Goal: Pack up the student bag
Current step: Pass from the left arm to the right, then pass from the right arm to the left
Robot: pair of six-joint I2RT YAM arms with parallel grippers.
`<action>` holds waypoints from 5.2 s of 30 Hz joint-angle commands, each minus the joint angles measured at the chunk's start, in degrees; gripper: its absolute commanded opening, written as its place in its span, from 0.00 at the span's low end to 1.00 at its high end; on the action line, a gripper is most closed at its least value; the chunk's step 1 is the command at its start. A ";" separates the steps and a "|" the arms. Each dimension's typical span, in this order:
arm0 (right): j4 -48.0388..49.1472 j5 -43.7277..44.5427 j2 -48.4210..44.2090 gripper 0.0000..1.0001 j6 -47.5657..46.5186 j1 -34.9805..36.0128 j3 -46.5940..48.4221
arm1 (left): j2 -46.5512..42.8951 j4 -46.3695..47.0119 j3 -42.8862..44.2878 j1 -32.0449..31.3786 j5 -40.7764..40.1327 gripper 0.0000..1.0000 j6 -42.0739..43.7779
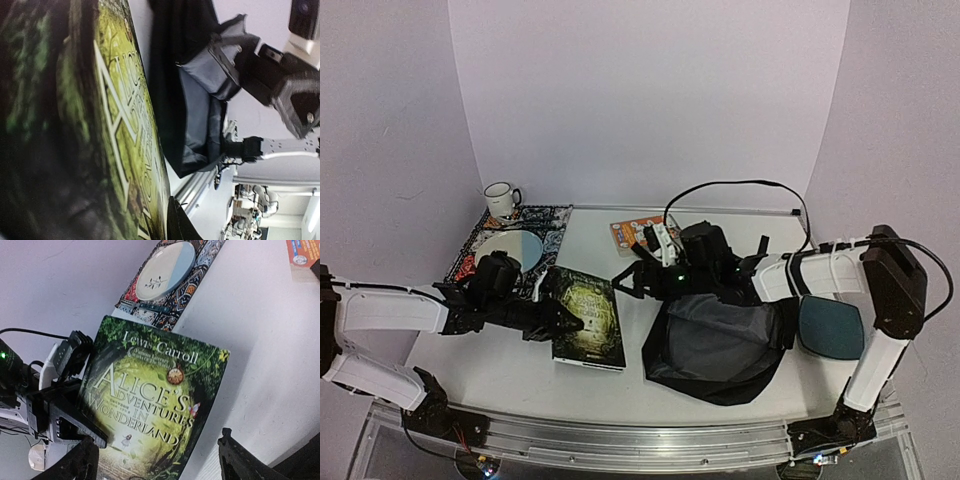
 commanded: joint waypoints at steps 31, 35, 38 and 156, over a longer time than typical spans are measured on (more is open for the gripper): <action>18.54 -22.44 -6.67 0.25 13.67 -5.97 -1.31 | -1.82 18.15 10.04 0.22 10.91 0.02 3.17; 20.37 -21.53 -8.34 0.11 14.60 -6.49 -2.80 | -1.74 18.20 8.93 0.35 5.80 0.15 0.15; 21.51 -19.67 -9.51 0.01 15.72 -6.58 -3.74 | -2.77 18.20 7.74 0.35 2.01 0.33 -1.95; -61.22 22.32 9.99 0.98 -42.11 -11.52 20.31 | -11.25 34.10 -11.85 2.44 -8.60 0.00 -19.42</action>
